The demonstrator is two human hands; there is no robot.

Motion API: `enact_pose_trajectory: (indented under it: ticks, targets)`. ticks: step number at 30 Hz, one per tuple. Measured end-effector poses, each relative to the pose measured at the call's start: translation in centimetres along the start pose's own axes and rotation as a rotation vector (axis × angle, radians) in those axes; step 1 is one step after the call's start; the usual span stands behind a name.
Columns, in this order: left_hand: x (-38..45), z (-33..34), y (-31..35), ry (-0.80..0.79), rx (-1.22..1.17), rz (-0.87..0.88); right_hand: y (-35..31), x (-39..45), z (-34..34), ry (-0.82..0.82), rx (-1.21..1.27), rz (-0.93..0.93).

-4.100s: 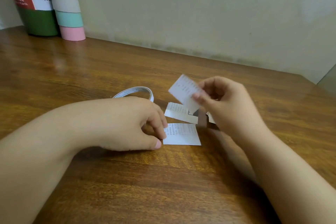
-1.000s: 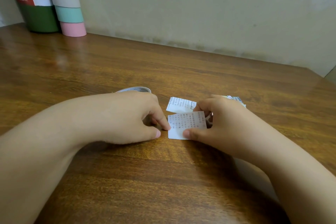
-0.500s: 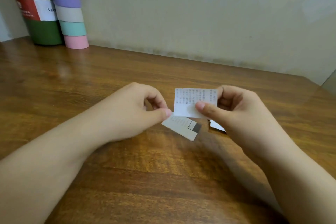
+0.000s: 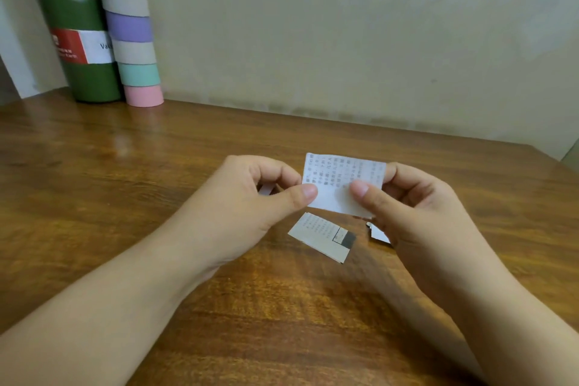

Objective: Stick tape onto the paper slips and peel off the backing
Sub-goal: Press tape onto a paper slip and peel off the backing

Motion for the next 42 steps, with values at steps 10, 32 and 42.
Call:
enact_pose_trajectory:
  ticks: [10, 32, 42]
  targets:
    - [-0.2, -0.1, 0.5, 0.048, 0.031, 0.059, -0.4, -0.3, -1.3, 0.154, -0.05, -0.011]
    - [-0.1, -0.5, -0.2, 0.076, -0.166, -0.066, 0.2, 0.0, -1.3, 0.091, 0.018, 0.046]
    - [-0.1, -0.5, -0.3, 0.076, -0.153, -0.075, -0.1, 0.2, -1.3, 0.092, 0.032, -0.014]
Point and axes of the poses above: each hand's wrist, its own x-axis towards the middle knuckle, its own z-axis out of the palm, y = z × x, the point moved 10 cm from there along x, towards the middle knuckle, and after that the axes turned 13 degrees about -x, right-handed, at the moved point
